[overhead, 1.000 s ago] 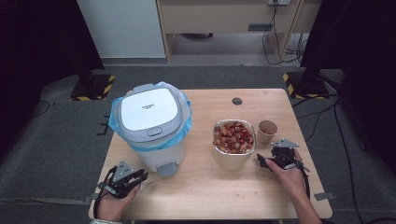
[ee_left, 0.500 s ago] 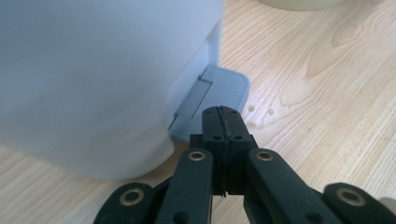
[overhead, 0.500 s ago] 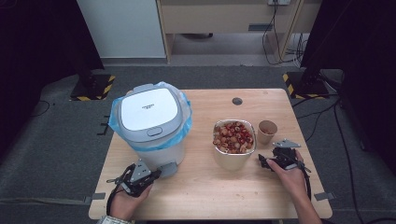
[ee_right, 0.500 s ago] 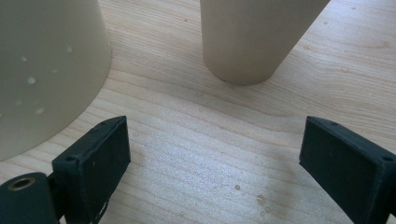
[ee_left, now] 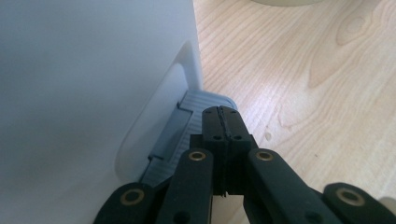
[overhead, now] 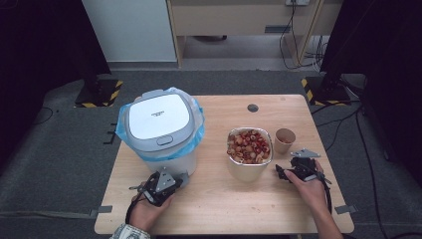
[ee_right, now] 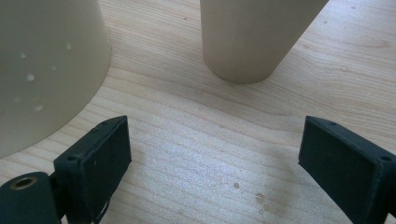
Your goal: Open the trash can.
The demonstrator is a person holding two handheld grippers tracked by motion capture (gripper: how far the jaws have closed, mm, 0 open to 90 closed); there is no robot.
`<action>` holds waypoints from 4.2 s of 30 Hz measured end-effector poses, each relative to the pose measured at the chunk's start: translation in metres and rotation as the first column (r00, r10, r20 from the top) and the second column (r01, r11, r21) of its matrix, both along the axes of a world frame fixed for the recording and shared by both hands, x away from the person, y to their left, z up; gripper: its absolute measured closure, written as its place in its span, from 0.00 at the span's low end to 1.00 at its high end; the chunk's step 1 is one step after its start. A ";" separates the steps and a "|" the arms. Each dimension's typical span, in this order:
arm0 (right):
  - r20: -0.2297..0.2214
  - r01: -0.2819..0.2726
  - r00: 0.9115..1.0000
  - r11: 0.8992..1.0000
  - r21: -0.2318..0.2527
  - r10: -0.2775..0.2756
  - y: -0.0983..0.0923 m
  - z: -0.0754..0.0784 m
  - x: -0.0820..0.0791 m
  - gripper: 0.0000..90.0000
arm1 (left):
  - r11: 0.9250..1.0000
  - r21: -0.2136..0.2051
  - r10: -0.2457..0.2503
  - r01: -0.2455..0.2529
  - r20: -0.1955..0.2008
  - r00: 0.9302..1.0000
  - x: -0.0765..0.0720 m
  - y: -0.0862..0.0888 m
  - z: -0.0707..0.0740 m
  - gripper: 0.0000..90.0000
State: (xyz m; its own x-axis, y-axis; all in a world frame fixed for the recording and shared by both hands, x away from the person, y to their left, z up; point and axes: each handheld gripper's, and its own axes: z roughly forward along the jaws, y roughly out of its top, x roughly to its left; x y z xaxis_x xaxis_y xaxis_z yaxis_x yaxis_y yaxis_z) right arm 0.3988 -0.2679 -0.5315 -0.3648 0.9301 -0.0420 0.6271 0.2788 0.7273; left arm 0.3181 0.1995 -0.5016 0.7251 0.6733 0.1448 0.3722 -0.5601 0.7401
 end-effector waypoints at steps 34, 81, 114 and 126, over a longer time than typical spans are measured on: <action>0.103 -0.010 0.995 0.997 0.079 0.002 0.002 0.023 0.000 0.08 | 0.999 0.043 0.026 -0.024 -0.062 0.998 0.004 -0.007 -0.013 1.00; 0.172 0.004 0.985 0.990 0.143 -0.028 -0.001 0.014 0.067 0.21 | 0.999 0.025 0.023 -0.021 -0.075 0.997 0.005 -0.006 -0.013 1.00; 0.271 -0.109 0.959 0.992 0.065 0.088 -0.017 0.079 0.060 0.33 | 1.000 0.015 0.027 -0.026 -0.080 0.996 0.005 -0.005 -0.013 1.00; 0.289 -0.135 0.949 0.991 0.014 0.126 -0.012 0.109 0.067 0.33 | 1.000 0.011 0.026 -0.026 -0.081 0.996 0.006 -0.005 -0.013 1.00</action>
